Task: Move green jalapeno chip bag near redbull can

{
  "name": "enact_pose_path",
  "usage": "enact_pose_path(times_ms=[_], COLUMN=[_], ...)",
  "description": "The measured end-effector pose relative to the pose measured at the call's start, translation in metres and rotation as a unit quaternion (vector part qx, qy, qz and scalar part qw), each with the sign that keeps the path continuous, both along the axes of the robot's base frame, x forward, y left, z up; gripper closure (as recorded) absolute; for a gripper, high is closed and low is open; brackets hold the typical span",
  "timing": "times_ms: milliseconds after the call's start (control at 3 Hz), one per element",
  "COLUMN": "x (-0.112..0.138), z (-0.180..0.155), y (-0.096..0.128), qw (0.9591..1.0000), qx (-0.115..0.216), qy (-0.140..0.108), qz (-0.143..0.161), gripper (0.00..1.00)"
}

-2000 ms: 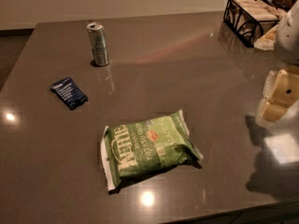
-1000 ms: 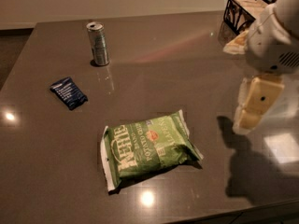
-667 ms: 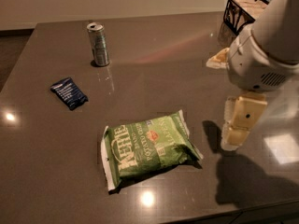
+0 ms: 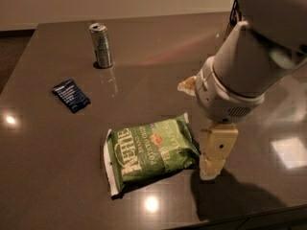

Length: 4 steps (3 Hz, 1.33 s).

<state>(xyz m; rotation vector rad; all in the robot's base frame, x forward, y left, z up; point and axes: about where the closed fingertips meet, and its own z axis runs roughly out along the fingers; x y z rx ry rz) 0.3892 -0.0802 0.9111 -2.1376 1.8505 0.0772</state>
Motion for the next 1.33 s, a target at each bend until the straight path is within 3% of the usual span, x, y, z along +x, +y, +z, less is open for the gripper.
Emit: enact_pose_path(times_ms=[667, 1333], x=[0.0, 0.008], z=[-0.042, -0.061], y=[0.044, 0.056], qw=[0.9992, 0.9986], qx=[-0.018, -0.026], qy=[0.016, 0.035], qz=[0.033, 0.029], gripper=[0.0, 0.41])
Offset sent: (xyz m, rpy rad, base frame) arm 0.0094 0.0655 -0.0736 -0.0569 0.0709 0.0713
